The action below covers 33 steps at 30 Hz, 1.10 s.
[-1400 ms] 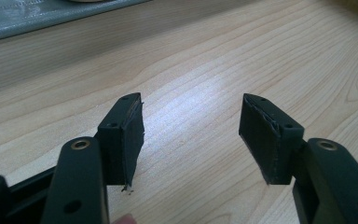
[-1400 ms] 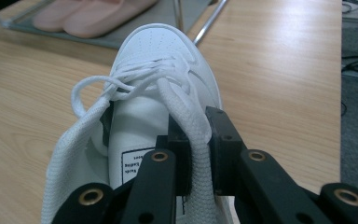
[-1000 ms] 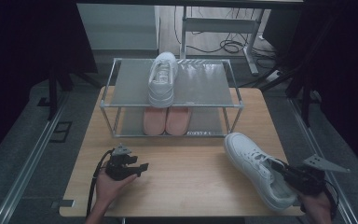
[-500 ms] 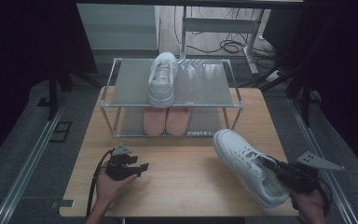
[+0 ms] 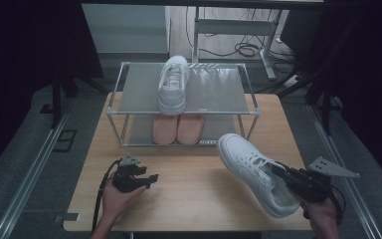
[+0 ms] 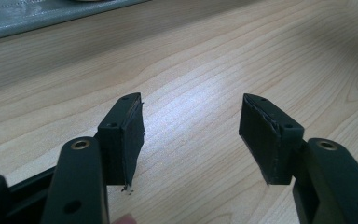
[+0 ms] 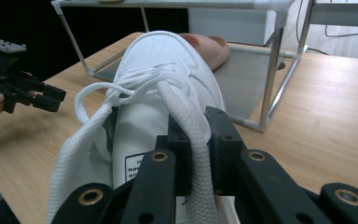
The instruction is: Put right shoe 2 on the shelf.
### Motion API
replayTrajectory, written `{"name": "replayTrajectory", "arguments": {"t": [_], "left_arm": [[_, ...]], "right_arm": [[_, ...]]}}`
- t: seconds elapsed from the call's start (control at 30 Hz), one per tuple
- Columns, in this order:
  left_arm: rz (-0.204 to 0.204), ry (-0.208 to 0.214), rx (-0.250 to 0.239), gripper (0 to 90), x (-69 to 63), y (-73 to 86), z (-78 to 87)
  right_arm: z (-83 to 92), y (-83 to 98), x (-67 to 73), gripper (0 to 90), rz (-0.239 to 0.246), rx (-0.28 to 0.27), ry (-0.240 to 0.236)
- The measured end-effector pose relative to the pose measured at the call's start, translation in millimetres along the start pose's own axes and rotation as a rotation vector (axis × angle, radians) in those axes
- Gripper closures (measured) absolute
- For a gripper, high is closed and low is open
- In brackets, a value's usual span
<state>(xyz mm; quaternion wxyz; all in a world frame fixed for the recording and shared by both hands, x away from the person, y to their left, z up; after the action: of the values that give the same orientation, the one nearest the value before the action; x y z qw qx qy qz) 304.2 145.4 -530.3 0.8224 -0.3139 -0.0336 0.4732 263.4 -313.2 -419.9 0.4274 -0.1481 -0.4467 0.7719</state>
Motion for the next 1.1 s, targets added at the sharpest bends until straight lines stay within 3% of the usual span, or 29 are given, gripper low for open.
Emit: {"name": "replayTrajectory", "arguments": {"t": [0.7,1.1], "left_arm": [[-0.003,0.000,0.002,39.8,0.8,0.1,0.0],[-0.007,0.000,0.002,39.8,1.1,-0.1,-0.8]], "right_arm": [[-11.3,-32.4,13.6,81.0,0.019,-0.045,-0.035],[-4.5,-62.6,20.3,81.0,0.027,-0.100,-0.044]]}}
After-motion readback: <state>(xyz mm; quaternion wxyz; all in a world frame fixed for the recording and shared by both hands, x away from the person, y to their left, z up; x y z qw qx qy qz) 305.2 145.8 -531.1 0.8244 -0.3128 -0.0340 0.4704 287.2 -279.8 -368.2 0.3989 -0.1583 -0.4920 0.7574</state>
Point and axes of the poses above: each handheld gripper's, and its own axes: z roughly backward along the jaws, y roughly out of its underside, x roughly to its left, the point moved 4 cm from there along -z, roughly forward along the jaws, and after that the axes turned 11 degrees about x, right-handed, at the moved point
